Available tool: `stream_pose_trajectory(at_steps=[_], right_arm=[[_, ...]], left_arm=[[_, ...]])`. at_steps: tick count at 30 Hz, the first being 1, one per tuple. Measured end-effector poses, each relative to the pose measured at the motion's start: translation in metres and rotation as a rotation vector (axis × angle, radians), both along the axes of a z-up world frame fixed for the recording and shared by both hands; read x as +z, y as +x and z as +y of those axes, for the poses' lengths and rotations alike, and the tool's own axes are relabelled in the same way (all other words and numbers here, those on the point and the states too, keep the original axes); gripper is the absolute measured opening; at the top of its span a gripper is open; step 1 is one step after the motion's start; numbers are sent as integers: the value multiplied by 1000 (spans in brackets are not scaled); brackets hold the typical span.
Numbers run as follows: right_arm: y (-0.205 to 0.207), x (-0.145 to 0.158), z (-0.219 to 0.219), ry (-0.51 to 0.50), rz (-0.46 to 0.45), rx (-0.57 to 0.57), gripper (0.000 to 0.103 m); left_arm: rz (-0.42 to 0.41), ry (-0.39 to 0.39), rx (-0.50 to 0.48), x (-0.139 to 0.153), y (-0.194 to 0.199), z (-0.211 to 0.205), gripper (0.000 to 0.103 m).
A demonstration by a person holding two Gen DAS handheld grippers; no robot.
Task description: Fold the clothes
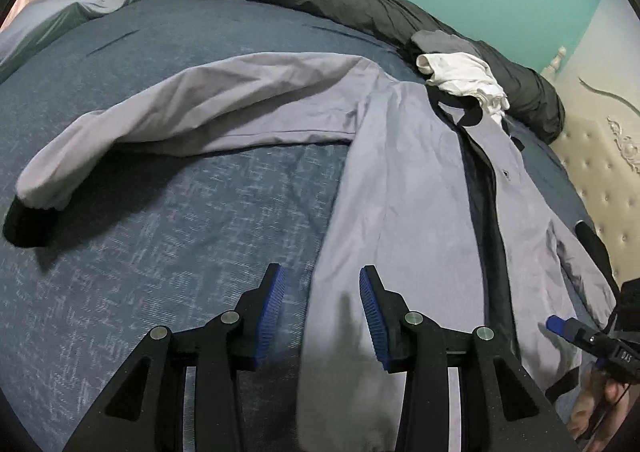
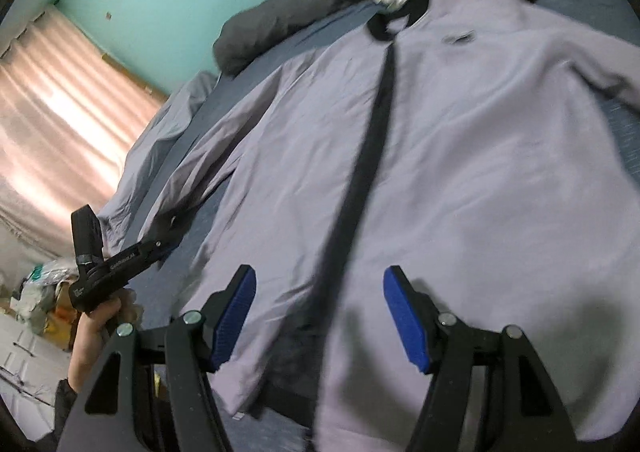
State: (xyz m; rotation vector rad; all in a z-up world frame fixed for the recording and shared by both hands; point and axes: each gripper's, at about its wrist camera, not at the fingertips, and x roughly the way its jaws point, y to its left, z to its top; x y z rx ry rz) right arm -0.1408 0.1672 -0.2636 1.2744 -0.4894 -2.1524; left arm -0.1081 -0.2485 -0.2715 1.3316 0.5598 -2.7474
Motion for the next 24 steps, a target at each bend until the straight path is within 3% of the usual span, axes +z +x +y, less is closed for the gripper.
stream_pose_trajectory(at_steps=[6, 14, 19, 24], right_arm=[[-6, -9, -42, -41, -83, 64, 67], [-1, -35, -55, 16, -195, 57, 67], [0, -41, -58, 42, -214, 62, 67], [-4, -25, -54, 23, -150, 8, 67]], left_arm=[[7, 41, 25, -9, 9, -17, 43], [23, 85, 65, -9, 16, -37, 43], [32, 101, 75, -7, 19, -42, 43], [37, 109, 90, -6, 21, -48, 43]])
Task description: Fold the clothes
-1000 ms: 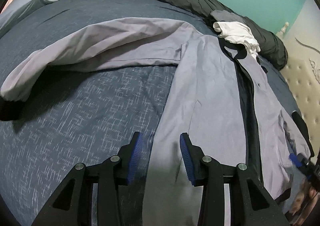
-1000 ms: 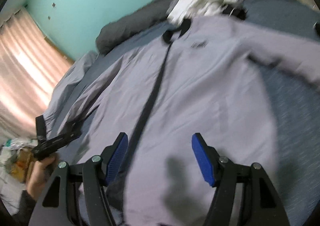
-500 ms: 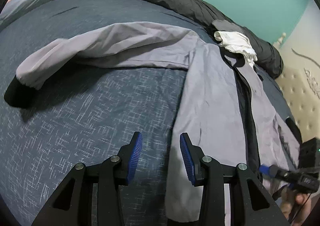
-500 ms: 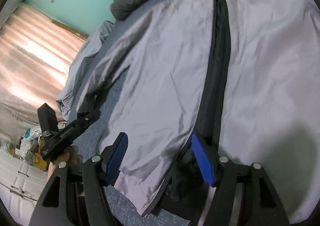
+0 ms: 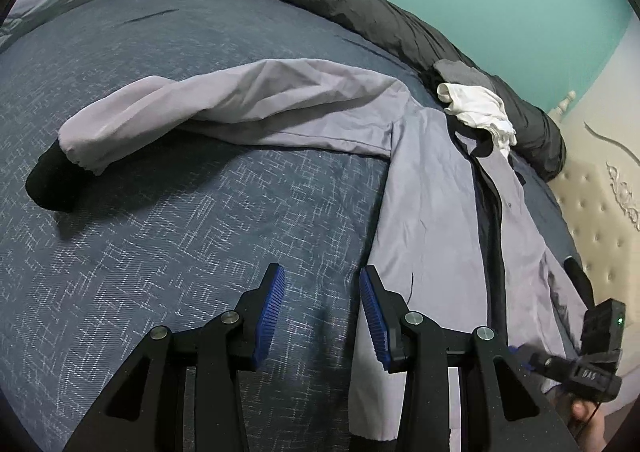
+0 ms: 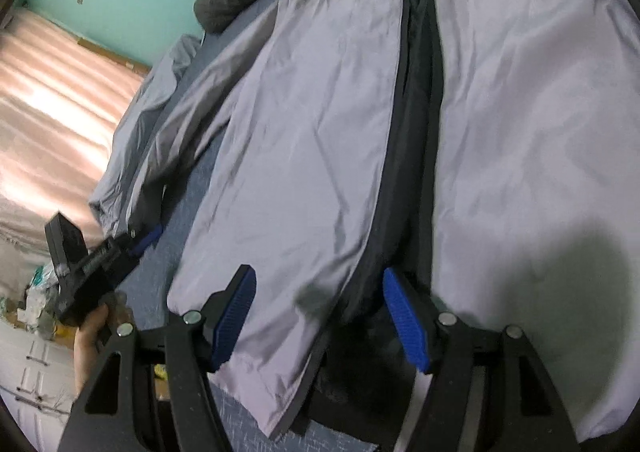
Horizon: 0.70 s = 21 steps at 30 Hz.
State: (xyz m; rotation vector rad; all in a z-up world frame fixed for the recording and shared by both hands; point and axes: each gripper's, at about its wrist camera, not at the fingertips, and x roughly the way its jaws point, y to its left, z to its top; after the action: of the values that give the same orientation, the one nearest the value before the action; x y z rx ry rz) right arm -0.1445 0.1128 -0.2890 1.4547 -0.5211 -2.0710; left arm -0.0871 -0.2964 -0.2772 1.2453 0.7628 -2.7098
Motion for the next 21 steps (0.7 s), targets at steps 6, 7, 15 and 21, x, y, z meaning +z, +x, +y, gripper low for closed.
stream_pose_trajectory(at_steps=[6, 7, 15, 21], right_arm=[[-4, -8, -10, -22, -29, 25, 67], [-4, -12, -11, -14, -35, 28, 67], [0, -15, 4, -17, -43, 1, 61], [-3, -1, -12, -108, -40, 32, 61]], left_arm=[[2, 8, 1, 1, 0, -1, 43], [3, 10, 2, 1, 1, -1, 43], [6, 11, 13, 3, 2, -5, 43], [9, 15, 18, 4, 3, -6, 43]])
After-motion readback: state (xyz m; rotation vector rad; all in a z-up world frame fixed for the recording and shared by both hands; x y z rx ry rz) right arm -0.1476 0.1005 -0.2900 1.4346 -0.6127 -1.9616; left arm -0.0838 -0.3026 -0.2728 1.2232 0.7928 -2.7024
